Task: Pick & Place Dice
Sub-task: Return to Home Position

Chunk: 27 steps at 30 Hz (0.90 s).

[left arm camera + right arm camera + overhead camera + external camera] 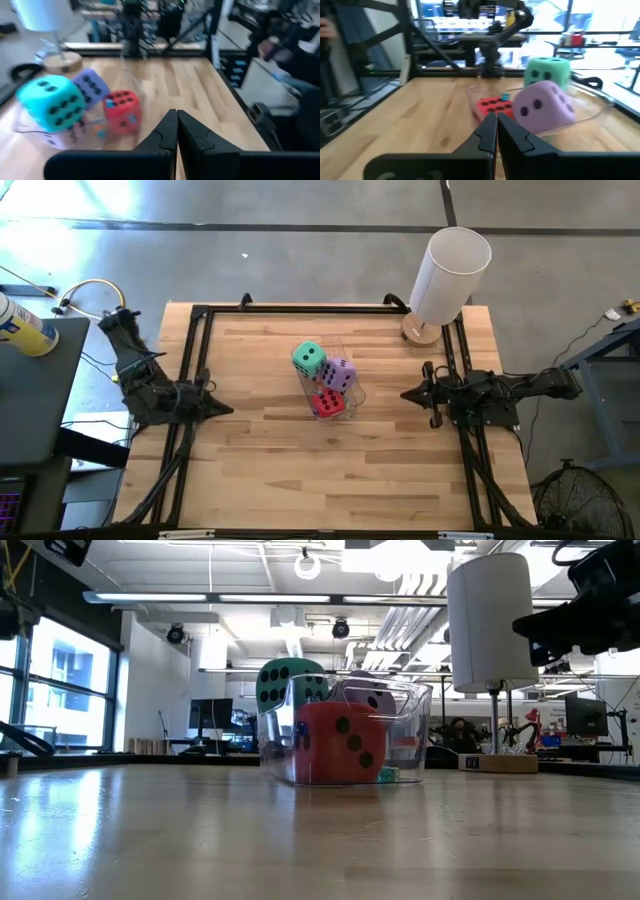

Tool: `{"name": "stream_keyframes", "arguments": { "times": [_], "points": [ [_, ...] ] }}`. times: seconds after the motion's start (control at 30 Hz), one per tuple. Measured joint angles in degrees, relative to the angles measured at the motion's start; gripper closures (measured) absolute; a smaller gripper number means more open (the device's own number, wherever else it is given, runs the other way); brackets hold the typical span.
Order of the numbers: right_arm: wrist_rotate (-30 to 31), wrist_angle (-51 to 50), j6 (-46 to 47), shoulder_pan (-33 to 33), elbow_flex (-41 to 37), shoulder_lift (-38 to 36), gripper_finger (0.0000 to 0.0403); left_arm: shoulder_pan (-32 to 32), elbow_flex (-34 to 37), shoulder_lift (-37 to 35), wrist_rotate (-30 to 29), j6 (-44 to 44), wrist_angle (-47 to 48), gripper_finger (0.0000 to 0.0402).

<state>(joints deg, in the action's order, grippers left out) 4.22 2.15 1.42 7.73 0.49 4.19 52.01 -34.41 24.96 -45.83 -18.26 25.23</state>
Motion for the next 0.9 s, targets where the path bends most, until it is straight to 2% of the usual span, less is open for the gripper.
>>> {"name": "stream_keyframes", "arguments": {
  "times": [0.2, 0.3, 0.37, 0.5, 0.7, 0.9],
  "points": [
    [2.8, 0.3, 0.3, 0.0, 0.0, 0.0, 0.0399, 7.9, 0.0, -4.2, -13.2, 0.6, 2.5, 0.0401],
    [2.9, 0.2, 0.3, 0.0, 0.0, 0.0, 0.0399, 9.3, 0.9, -5.6, -19.9, -2.2, 3.2, 0.0401],
    [2.9, 0.2, 0.3, 0.0, 0.0, 0.0, 0.0399, 9.4, 2.8, -6.1, -21.4, -3.8, 3.0, 0.0401],
    [3.0, 0.1, 0.3, 0.0, -0.1, 0.0, 0.0399, 9.4, 8.1, -6.2, -15.4, -5.7, 0.8, 0.0401],
    [3.0, 0.0, 0.3, 0.0, -0.1, 0.0, 0.0399, 6.4, 17.0, -6.2, -12.1, -9.6, -9.1, 0.0401],
    [3.0, 0.0, 0.3, 0.0, -0.1, 0.0, 0.0398, -1.7, 22.0, -6.1, 1.6, -10.3, -14.1, 0.0401]
  ]
}}
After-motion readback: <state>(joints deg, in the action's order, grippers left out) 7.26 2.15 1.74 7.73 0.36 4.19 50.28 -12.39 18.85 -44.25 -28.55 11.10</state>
